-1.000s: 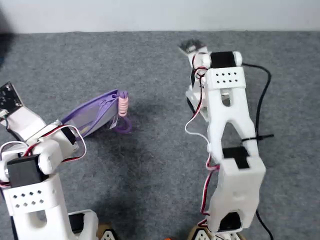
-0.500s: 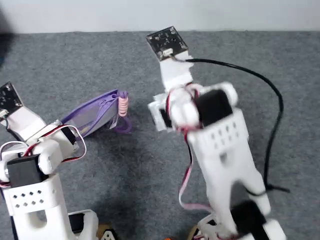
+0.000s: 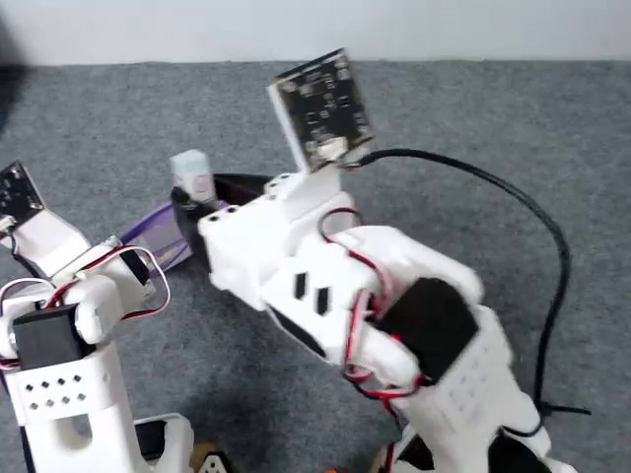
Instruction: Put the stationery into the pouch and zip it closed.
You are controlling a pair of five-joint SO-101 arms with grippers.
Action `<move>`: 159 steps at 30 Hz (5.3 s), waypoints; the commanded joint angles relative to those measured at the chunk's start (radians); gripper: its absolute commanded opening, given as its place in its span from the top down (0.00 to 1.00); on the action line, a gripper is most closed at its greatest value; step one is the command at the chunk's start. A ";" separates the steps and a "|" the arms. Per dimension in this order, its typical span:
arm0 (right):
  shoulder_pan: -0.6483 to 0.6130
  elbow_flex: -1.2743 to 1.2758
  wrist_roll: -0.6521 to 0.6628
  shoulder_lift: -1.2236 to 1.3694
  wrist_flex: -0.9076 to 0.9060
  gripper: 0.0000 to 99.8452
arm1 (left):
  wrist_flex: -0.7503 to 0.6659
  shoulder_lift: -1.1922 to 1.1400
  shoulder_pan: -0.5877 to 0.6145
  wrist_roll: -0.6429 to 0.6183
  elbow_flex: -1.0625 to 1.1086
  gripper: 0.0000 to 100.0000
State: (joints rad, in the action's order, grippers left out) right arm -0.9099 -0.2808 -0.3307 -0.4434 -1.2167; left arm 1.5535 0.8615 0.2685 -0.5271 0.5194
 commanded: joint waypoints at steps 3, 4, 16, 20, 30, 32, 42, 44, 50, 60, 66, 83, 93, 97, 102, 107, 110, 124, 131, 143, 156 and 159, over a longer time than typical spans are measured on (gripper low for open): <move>-0.018 0.186 -0.011 -0.019 0.232 0.99 | -0.008 0.003 0.006 -0.011 -0.010 0.99; -0.018 0.226 -0.011 -0.031 0.268 0.99 | -0.008 0.003 0.006 -0.011 -0.010 0.99; -0.027 0.812 -0.003 -0.216 0.898 0.99 | -0.006 0.003 0.006 -0.011 -0.007 0.99; -0.027 0.841 -0.005 -0.183 0.914 0.99 | -0.006 0.003 0.006 -0.011 -0.005 0.99; -0.024 0.853 -0.005 -0.054 1.078 0.99 | -0.006 0.003 0.006 -0.011 -0.005 0.99; -0.022 0.875 -0.003 -0.056 1.079 0.99 | -0.006 0.003 0.008 -0.011 -0.005 0.99; -0.022 0.984 0.087 -0.163 1.003 0.83 | -0.006 0.003 0.008 -0.011 -0.005 0.99; -0.022 0.984 0.087 -0.222 0.941 0.82 | -0.006 0.003 0.008 -0.011 -0.005 0.99; 0.018 0.984 0.087 -0.427 0.748 0.86 | -0.006 0.003 0.008 -0.011 -0.005 0.99; -0.008 0.985 0.087 -0.464 0.661 0.96 | -0.006 0.003 0.006 -0.011 -0.005 0.99; 0.031 0.985 0.087 -0.443 0.671 0.99 | -0.006 0.003 0.006 -0.011 -0.005 0.99; 0.147 0.985 0.087 -0.257 0.503 0.75 | -0.006 0.003 0.008 -0.011 -0.005 0.99; 0.147 0.985 0.123 -0.168 0.694 0.79 | -0.006 0.003 0.008 -0.011 -0.005 0.99; 0.145 0.985 0.124 -0.240 0.691 0.85 | -0.006 0.003 0.008 -0.011 -0.004 0.99; 0.148 0.985 0.126 -0.300 0.691 0.90 | -0.006 0.003 0.006 -0.011 -0.004 0.99; 0.147 0.985 0.186 -0.303 0.702 0.93 | -0.006 0.003 0.006 -0.011 -0.004 0.99; 0.147 0.988 0.181 -0.294 0.702 0.93 | -0.006 0.003 0.006 -0.011 -0.004 0.99; 0.148 0.985 0.184 -0.196 0.763 0.93 | -0.006 0.003 0.006 -0.011 0.019 0.99; 0.183 0.988 0.183 -0.189 0.760 0.93 | -0.006 0.003 0.006 -0.011 0.018 0.99; 0.191 0.985 0.183 -0.194 0.676 0.79 | -0.009 0.003 0.003 -0.011 0.018 0.99; 0.189 0.984 0.187 -0.200 0.722 0.78 | -0.009 0.003 0.002 -0.011 0.019 0.99; 0.176 0.984 0.187 -0.194 0.742 0.78 | -0.011 0.003 0.000 -0.011 0.019 0.99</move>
State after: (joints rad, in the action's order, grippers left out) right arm -0.7396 0.7135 -0.1573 -0.6337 -0.5063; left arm 1.5535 0.8692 0.2685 -0.5271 0.5409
